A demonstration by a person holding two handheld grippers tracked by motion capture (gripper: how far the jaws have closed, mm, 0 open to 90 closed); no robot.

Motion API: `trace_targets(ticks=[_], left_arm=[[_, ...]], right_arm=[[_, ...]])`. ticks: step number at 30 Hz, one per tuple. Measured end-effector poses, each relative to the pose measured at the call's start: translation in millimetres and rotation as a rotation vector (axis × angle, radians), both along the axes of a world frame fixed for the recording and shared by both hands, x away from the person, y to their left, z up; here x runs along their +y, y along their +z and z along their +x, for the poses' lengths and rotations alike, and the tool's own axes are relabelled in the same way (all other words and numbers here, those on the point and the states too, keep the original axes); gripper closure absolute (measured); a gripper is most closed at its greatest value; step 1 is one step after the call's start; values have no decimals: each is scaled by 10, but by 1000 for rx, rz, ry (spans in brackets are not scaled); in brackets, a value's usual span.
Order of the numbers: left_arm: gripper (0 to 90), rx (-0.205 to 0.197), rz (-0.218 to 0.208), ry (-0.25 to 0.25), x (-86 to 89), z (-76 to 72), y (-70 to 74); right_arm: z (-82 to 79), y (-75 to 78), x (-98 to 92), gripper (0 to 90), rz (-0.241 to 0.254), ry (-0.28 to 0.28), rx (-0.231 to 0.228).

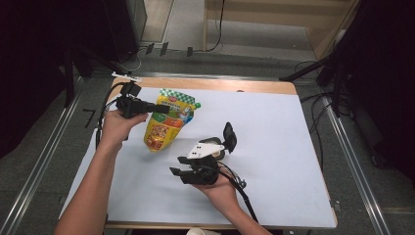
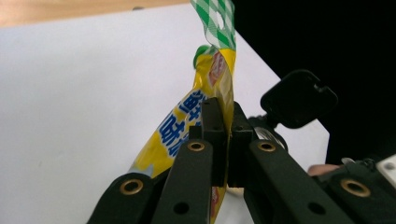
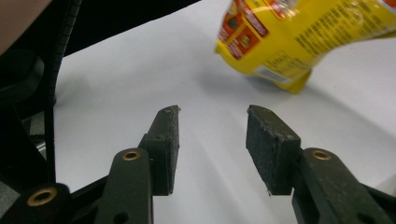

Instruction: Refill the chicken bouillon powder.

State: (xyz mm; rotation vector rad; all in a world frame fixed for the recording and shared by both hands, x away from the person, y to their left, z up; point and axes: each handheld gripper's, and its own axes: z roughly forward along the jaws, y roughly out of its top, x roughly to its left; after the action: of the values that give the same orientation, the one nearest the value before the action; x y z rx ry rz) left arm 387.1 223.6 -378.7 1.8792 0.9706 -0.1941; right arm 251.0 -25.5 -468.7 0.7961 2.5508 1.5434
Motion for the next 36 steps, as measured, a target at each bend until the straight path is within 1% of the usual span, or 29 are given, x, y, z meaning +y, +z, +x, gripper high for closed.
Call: trace_targets(ticks=[2, 4, 6, 7, 8, 9, 10, 13, 14, 15, 19, 21, 22, 23, 25, 27, 36], left_arm=[[900, 2, -8, -7, -1, 7, -8], [900, 1, -3, -6, 18, -5, 2], [897, -3, -4, 11, 54, -25, 10], [894, -3, -4, 11, 54, -25, 10], [886, 4, -9, 13, 97, -40, 14], [880, 6, -12, 8, 111, -50, 14], [874, 4, -8, -6, 124, -58, 18], [864, -18, 0, -26, 149, -100, 26], [855, -26, 1, -24, 158, -112, 29], [838, -29, -5, -20, 166, -123, 30], [781, -42, 15, -24, 190, -144, 37], [761, -47, 15, -31, 203, -155, 40], [749, -53, 12, -30, 211, -160, 41], [735, -50, 10, -28, 219, -163, 43], [719, -47, 17, -20, 235, -169, 48], [702, -56, 30, -8, 254, -186, 58], [624, -60, 37, 24, 391, -235, 83]], right_arm=[[5, 0, -18, 558, 0, -6, -1], [3, 1, -33, 558, 0, -11, 0], [0, 9, -41, 558, -2, -11, -1], [-1, 15, -43, 558, -1, -12, -2], [0, 23, -46, 559, 0, -11, -8], [-1, 30, -46, 559, 2, -12, -9], [-2, 39, -47, 558, 3, -11, -10], [-1, 56, -49, 559, 4, -12, -18], [0, 61, -48, 559, 4, -11, -17], [2, 66, -46, 559, 3, -10, -17], [3, 77, -36, 560, 3, 0, -21], [3, 78, -28, 561, 0, 3, -19], [3, 76, -25, 561, -1, 5, -20], [2, 75, -20, 561, -2, 7, -19], [1, 72, -12, 561, -4, 12, -23], [-4, 73, -5, 561, -6, 13, -22], [-8, 85, 8, 561, -10, 23, -25]])
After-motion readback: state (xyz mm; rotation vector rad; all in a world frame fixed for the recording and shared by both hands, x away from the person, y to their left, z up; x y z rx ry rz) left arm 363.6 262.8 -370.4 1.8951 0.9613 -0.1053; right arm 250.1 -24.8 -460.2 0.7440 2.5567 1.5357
